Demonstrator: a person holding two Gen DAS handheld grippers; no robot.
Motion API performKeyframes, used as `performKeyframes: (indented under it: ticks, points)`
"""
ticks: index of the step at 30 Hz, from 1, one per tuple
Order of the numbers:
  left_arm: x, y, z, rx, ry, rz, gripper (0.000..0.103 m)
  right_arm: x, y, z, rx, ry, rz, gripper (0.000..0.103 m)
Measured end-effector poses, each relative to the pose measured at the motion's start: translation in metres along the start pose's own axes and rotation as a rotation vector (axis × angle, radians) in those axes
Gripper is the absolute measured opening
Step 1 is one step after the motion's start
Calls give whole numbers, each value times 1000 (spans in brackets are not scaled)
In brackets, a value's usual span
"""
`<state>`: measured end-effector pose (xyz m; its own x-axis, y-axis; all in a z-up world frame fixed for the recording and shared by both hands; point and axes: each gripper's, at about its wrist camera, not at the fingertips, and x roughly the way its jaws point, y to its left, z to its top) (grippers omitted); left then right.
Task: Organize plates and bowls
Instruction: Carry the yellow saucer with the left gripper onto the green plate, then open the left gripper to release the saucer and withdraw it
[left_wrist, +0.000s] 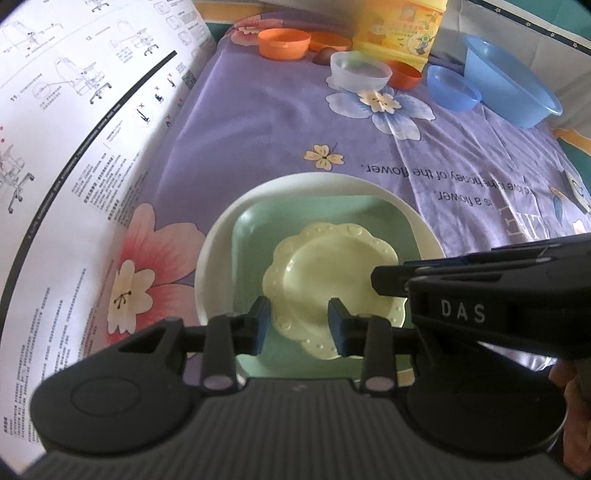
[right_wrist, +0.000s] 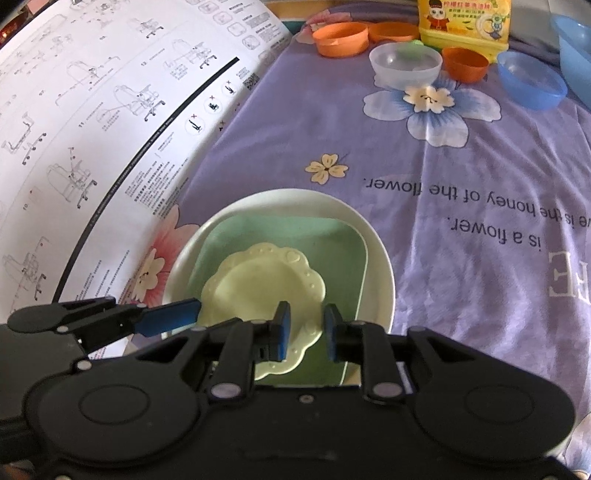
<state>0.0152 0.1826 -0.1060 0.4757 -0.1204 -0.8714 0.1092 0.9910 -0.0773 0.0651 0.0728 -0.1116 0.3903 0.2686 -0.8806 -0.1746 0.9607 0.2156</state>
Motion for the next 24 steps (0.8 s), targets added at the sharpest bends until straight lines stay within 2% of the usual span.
performKeyframes:
  ticks: [3,5,6,7,8,9,11,13,15,24]
  points:
    - [1,1,0,-4,-1,-8,42,0,0,0,-7,1,7,30]
    - [-2,2,-1,-10,-15,17,61,-3,2,0,-26,-10,8,33]
    - [-4,2,-2,-10,-25,27,66,-5,3,0,-35,-17,6,41]
    - [-7,4,-2,-17,-37,31,78,-9,3,1,-40,-25,6,60]
    - [-11,5,-2,-26,-50,31,87,-12,3,2,-41,-36,8,69]
    - [-16,6,-1,-33,-65,30,90,-16,2,3,-42,-49,10,79]
    - [-25,6,-1,-39,-98,30,100,-26,2,3,-53,-88,11,85]
    - [-32,6,0,-46,-117,34,103,-33,1,4,-51,-102,8,98]
    - [-35,7,1,-60,-118,35,103,-40,-1,5,-49,-118,0,103]
    - [-37,5,-1,-91,-86,26,103,-57,-18,-4,-8,-140,-16,103]
